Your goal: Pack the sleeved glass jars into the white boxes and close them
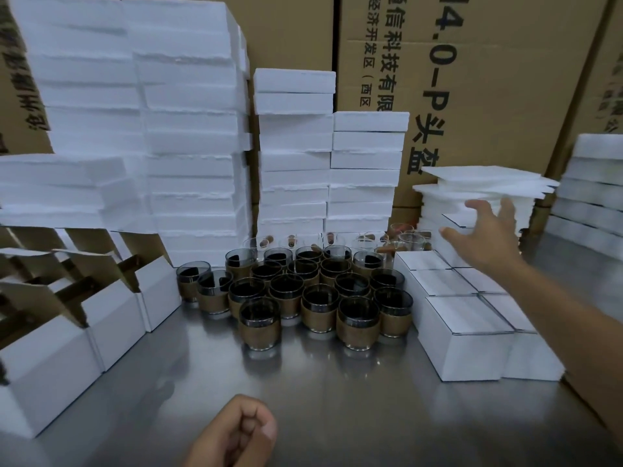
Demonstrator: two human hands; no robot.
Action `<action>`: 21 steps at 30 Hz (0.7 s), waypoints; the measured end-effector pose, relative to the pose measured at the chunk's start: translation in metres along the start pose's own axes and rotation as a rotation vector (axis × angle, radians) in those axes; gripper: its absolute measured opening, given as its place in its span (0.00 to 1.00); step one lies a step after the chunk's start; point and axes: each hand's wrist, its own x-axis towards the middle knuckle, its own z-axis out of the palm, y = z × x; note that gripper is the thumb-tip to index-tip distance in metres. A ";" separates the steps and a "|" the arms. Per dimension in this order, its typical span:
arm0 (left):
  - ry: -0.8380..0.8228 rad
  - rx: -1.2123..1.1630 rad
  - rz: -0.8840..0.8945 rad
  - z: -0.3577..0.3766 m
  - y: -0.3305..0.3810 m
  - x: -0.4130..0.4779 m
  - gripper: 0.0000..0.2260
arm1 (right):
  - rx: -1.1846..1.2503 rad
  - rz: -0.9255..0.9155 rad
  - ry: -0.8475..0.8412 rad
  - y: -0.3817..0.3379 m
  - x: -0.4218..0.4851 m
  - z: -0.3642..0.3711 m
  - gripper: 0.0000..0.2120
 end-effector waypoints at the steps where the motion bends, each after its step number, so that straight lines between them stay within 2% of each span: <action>1: -0.004 -0.010 -0.024 -0.001 0.000 -0.001 0.16 | -0.011 -0.081 0.034 -0.013 -0.009 -0.005 0.26; 3: -0.076 -0.030 -0.057 -0.006 0.002 0.000 0.16 | 0.048 -0.243 0.046 -0.039 -0.032 -0.017 0.22; 7: -0.162 0.019 -0.027 -0.012 0.011 -0.002 0.09 | 0.316 -0.398 -0.190 -0.082 -0.101 -0.039 0.13; 10: -0.145 0.039 -0.005 -0.010 0.019 -0.005 0.08 | 0.463 -0.418 -0.334 -0.094 -0.163 -0.037 0.09; 13: -0.129 0.050 -0.012 -0.009 0.021 -0.008 0.08 | 0.569 -0.329 -0.435 -0.089 -0.225 -0.013 0.08; 16: -0.126 0.064 -0.013 -0.010 0.023 -0.011 0.08 | 0.572 -0.276 -0.444 -0.081 -0.267 0.013 0.09; 19: -0.117 0.076 -0.020 -0.011 0.026 -0.013 0.08 | 0.534 -0.243 -0.359 -0.076 -0.284 0.024 0.11; 21: -0.116 0.091 -0.014 -0.010 0.028 -0.015 0.08 | 0.484 -0.283 -0.299 -0.073 -0.288 0.023 0.14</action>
